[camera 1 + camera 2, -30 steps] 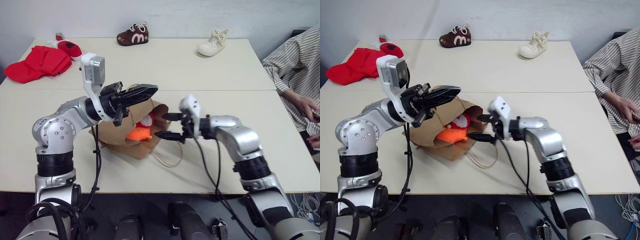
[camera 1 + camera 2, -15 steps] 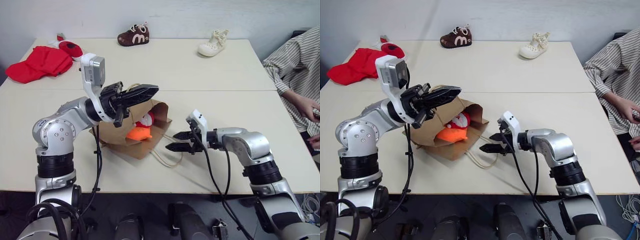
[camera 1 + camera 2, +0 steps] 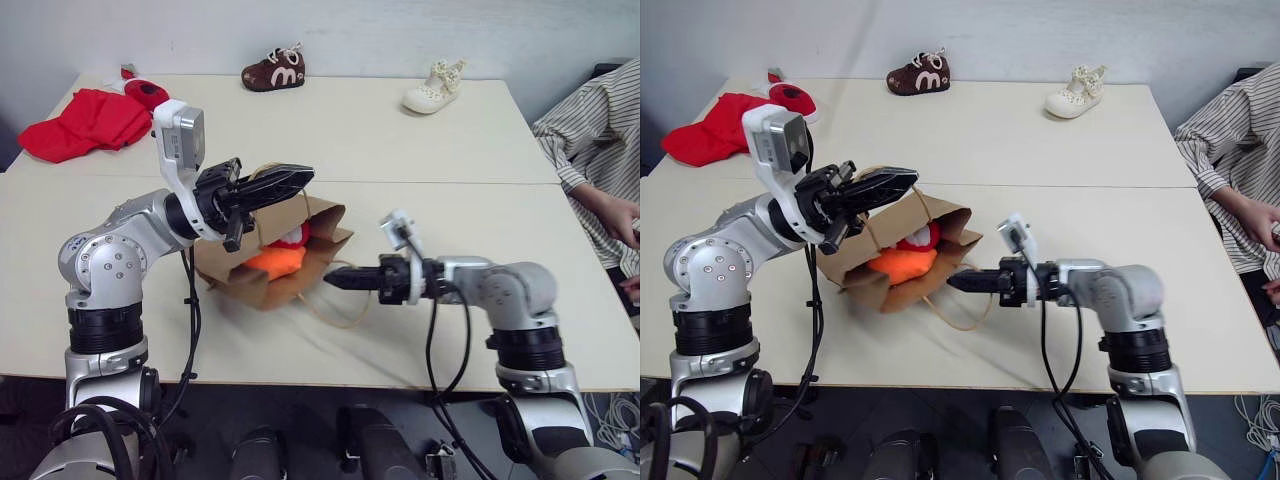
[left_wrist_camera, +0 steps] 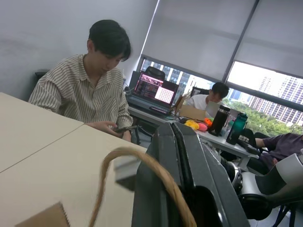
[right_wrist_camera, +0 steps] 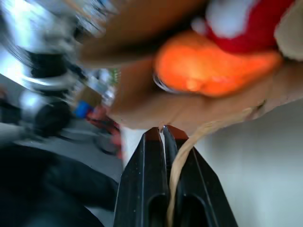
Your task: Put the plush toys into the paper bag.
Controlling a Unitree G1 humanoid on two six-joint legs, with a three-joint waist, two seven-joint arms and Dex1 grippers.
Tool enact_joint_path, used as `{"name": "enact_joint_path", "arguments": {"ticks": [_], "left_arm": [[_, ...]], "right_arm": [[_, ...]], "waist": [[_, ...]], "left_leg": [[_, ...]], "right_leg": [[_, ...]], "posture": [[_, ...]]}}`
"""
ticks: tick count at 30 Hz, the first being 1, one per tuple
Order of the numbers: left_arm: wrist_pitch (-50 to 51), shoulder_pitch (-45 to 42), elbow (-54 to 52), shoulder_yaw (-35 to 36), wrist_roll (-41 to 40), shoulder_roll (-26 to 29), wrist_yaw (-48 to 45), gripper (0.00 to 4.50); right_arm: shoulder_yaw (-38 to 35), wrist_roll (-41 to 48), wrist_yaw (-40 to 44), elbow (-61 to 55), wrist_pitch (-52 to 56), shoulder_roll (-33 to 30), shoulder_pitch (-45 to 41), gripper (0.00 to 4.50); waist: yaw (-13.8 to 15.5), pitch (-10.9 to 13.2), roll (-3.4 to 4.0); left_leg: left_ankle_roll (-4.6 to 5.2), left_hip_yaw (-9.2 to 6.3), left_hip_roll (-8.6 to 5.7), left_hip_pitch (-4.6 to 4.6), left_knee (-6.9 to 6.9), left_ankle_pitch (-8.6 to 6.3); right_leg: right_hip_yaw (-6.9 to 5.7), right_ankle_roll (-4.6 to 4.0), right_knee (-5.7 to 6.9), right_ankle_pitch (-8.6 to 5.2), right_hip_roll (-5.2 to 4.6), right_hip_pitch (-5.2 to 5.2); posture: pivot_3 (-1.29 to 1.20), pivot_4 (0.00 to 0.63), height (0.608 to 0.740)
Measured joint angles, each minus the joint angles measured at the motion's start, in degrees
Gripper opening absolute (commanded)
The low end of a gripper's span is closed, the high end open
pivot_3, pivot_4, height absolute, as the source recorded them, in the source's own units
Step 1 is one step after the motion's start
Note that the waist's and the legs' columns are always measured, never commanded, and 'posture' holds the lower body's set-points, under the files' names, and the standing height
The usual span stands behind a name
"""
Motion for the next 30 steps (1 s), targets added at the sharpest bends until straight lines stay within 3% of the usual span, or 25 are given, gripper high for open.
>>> {"name": "enact_joint_path", "arguments": {"ticks": [6,14,17,21,28,30], "left_arm": [[-3.7,-1.4,4.9,0.2,3.4,3.1,-1.6,0.0],[-7.0,-1.7,9.5,-0.1,6.8,4.5,-5.2,0.0],[-8.2,-1.5,11.1,-0.1,8.7,4.5,-4.5,0.55],[-8.3,-0.5,11.1,-0.2,10.0,5.2,-4.3,1.74],[-9.0,1.9,11.0,-1.9,14.0,12.2,-8.6,3.98],[-9.1,2.1,11.0,-2.6,15.1,13.3,-10.1,4.46]], "right_arm": [[-10.4,9.8,-4.6,-2.1,6.2,-2.7,-7.1,0.03],[-8.4,7.9,-7.1,2.8,1.0,-4.5,-8.7,0.03],[-7.8,7.7,-8.3,4.7,0.1,-3.9,-8.9,0.59],[-8.2,11.4,-6.8,4.2,0.3,-4.4,-8.9,1.9],[-10.4,14.9,-3.6,4.3,0.5,-11.8,-7.6,4.33],[-10.3,15.5,-2.4,4.7,0.8,-13.1,-6.8,4.5]], "waist": [[-0.2,0.0,0.0],[-0.1,0.0,0.0],[-0.2,0.0,0.01],[-0.2,0.0,0.01],[-0.1,0.0,0.01],[-0.1,0.0,0.01]], "left_leg": [[0.0,0.0,0.01,0.02,-0.04,0.0],[0.06,0.04,0.01,-0.08,-0.13,-0.04],[0.06,0.04,0.02,-0.08,-0.12,-0.04],[0.07,0.04,0.04,-0.09,-0.13,-0.04],[0.09,0.04,0.03,-0.1,-0.16,-0.05],[0.09,0.04,0.03,-0.1,-0.16,-0.05]], "right_leg": [[0.01,-0.01,-0.01,0.0,0.06,0.0],[-0.02,0.04,-0.31,0.02,0.01,-0.03],[-0.02,0.04,-0.29,0.02,0.01,-0.04],[-0.03,0.04,-0.31,0.02,0.01,-0.05],[-0.04,0.04,-0.38,0.02,0.0,-0.04],[-0.04,0.05,-0.37,0.03,0.0,-0.04]], "posture": [[0.0,0.15,0.74],[0.0,0.15,0.74],[0.0,0.15,0.74],[0.0,0.15,0.74],[0.0,0.15,0.74],[0.0,0.15,0.74]]}}
